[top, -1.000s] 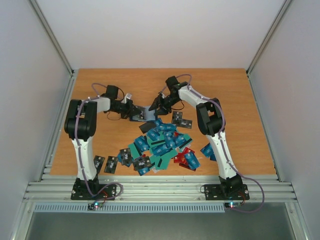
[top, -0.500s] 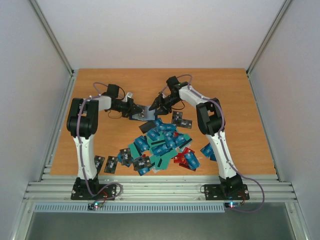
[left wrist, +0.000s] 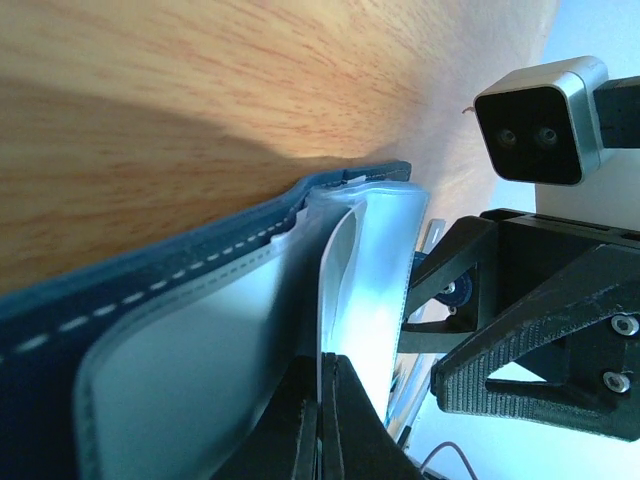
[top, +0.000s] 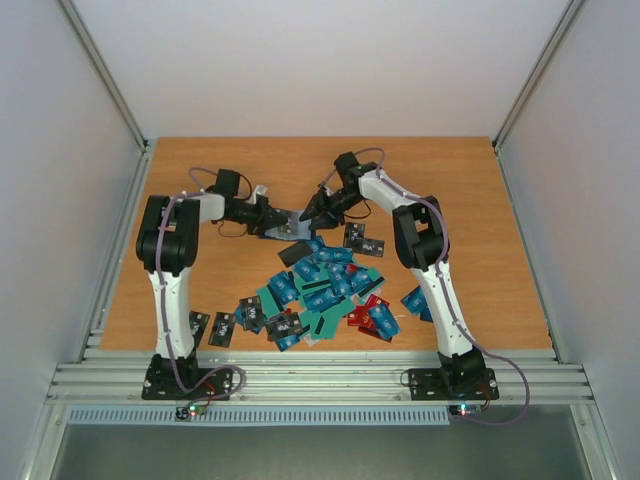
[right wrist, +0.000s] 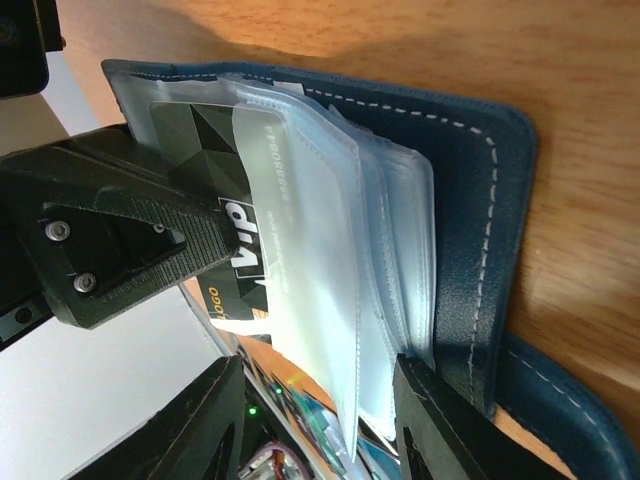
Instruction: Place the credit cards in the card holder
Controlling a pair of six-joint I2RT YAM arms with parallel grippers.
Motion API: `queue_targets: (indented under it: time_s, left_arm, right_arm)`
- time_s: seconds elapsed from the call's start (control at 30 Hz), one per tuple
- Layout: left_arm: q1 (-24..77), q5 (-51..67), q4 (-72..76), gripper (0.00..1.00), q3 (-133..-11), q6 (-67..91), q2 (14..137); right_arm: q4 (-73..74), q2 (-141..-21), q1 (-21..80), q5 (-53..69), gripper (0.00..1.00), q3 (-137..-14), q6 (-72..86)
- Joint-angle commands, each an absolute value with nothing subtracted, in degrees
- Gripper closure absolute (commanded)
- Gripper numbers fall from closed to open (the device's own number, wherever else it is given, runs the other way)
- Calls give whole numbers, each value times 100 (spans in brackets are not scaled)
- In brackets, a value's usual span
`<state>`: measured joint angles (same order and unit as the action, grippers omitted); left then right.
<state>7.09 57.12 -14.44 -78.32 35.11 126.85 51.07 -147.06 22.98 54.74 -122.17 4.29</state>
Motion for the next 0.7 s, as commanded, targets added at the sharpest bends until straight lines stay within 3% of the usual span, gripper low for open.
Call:
queue_targets:
  time_s: [0.0,0.67]
  left_arm:
    - [881,5639,-1254,100,-7878,3728,13016]
    - [1107,5659,-2106,98,-8612,3292,13344]
  right_arm:
    - [5177,-15028,2216,5166,58,-12315,176]
    - [5142,-15205,2215,5227,62,-12520,220]
